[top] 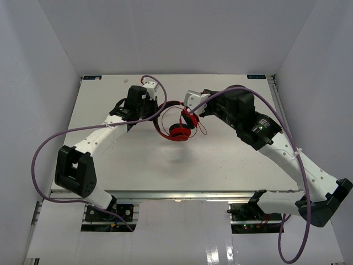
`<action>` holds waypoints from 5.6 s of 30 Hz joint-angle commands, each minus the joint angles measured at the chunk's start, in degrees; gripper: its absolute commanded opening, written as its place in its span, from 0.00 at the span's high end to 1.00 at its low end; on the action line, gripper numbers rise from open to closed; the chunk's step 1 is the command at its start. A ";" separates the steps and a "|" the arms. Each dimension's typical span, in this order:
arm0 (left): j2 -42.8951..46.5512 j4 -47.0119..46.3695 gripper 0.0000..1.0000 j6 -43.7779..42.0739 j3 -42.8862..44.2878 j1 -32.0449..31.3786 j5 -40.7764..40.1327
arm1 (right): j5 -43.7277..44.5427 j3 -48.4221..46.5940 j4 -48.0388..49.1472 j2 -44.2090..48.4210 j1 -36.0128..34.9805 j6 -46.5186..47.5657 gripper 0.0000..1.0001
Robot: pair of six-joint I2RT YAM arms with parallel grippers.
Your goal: Wrap the headphones
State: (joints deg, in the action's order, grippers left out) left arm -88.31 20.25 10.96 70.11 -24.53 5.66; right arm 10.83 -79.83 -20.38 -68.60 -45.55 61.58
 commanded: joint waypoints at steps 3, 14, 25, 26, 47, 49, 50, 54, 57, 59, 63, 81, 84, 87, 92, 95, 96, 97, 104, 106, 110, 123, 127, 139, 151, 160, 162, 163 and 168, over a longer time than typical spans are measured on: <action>10.59 -6.22 1.00 -6.80 -3.37 -0.35 10.81 | -5.20 -0.31 3.03 -1.14 5.77 -3.66 0.92; 16.52 -5.85 1.00 -10.49 -8.37 -0.79 13.06 | -10.95 -2.25 5.78 -0.89 11.43 -10.09 0.92; 14.30 -5.74 1.00 -8.98 -7.36 -0.79 -8.45 | -48.33 -11.53 -14.13 0.04 12.50 -15.37 0.92; 14.22 -5.92 1.00 -8.51 -6.92 -0.79 -8.29 | -48.55 -10.38 -13.99 0.04 12.47 -15.64 0.92; 16.61 -7.27 1.00 -7.42 -5.19 -0.35 -34.37 | -28.11 -9.73 -7.67 4.60 12.33 -21.36 0.92; 17.80 -7.50 1.00 -7.90 -5.70 -0.35 -28.55 | -22.79 -8.71 -6.16 4.33 12.35 -20.26 0.92; 18.59 -7.76 1.00 -8.49 -6.03 -0.35 -26.12 | -20.81 -7.48 -4.80 4.26 12.41 -19.93 0.92; 19.54 -7.28 1.00 -10.91 -7.37 -0.35 -10.67 | -20.09 -5.86 -1.77 3.32 12.33 -18.51 0.92; 20.29 -7.04 1.00 -13.02 -9.29 -0.35 -6.27 | -19.96 -6.85 -0.35 1.54 12.36 -18.51 0.92; 21.06 -6.98 1.00 -13.54 -10.33 -0.38 -2.63 | -18.77 -8.12 0.64 0.10 12.42 -18.13 0.92; 22.67 -7.19 1.00 -14.82 -11.88 -0.44 2.83 | -16.38 -8.94 2.52 -2.77 12.45 -17.00 0.92; 27.64 -9.17 1.00 -16.71 -15.62 -0.44 14.45 | -14.36 -6.09 9.47 -10.54 21.14 -18.55 0.92; 27.96 -9.15 1.00 -16.85 -15.62 -0.46 16.36 | -14.93 -5.80 9.51 -11.96 21.82 -19.01 0.92; 28.10 -8.91 1.00 -17.20 -15.71 -0.56 17.23 | -16.69 -5.91 9.53 -12.43 22.35 -20.32 0.92; 27.03 -8.39 1.00 -17.82 -16.14 -0.83 17.04 | -20.99 -6.25 10.70 -10.06 22.52 -22.63 0.92; 25.30 -8.39 1.00 -17.73 -15.97 -1.57 17.36 | -22.95 -9.53 9.67 -10.15 22.35 -24.22 0.92; 24.34 -8.38 1.00 -17.73 -15.77 -1.85 17.50 | -23.63 -10.16 9.05 -10.56 22.42 -24.76 0.92; 23.63 -8.38 1.00 -17.61 -15.58 -2.18 17.60 | -24.02 -10.90 8.80 -10.80 22.25 -25.11 0.92; 20.84 -7.88 1.00 -17.29 -13.35 -4.95 17.36 | -24.19 -10.11 9.35 -12.91 21.15 -25.60 0.92; 20.56 -7.69 1.00 -17.29 -12.94 -5.38 17.35 | -24.04 -9.59 9.54 -13.60 20.88 -25.79 0.92; 20.02 -7.24 1.00 -17.44 -12.48 -6.21 17.19 | -23.80 -9.05 10.04 -14.64 20.09 -25.98 0.92; 18.61 -7.11 1.00 -16.63 -11.35 -8.75 18.28 | -19.75 -6.65 11.56 -18.15 18.92 -25.94 0.92; 20.85 -7.33 1.00 -15.45 -11.33 -8.87 17.56 | -18.13 -3.40 12.27 -17.69 19.07 -26.33 0.92; 29.60 -10.16 1.00 -3.17 -10.62 -8.87 14.84 | -28.70 11.26 17.13 -9.74 23.79 -35.66 0.92; 30.87 -15.01 1.00 16.59 -7.94 -8.87 7.49 | -57.04 17.65 27.05 -9.22 27.97 -49.93 0.92; 28.65 -16.72 1.00 29.71 -5.91 -9.39 3.92 | -67.17 15.97 35.45 -14.74 27.97 -63.49 0.92; 28.46 -16.69 1.00 31.03 -4.91 -9.57 2.36 | -68.16 15.63 37.71 -15.28 27.89 -65.37 0.91; 28.25 -16.65 1.00 31.75 -4.26 -9.67 0.73 | -69.12 15.60 39.33 -15.83 27.88 -67.26 0.91; 26.03 -16.18 1.00 32.55 -0.85 -10.18 -4.22 | -72.32 16.54 47.60 -18.44 27.51 -75.69 0.91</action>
State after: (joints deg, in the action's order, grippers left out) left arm -61.85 7.72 39.01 63.75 -34.11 6.50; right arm -56.39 -62.11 16.68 -85.73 -17.70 -5.17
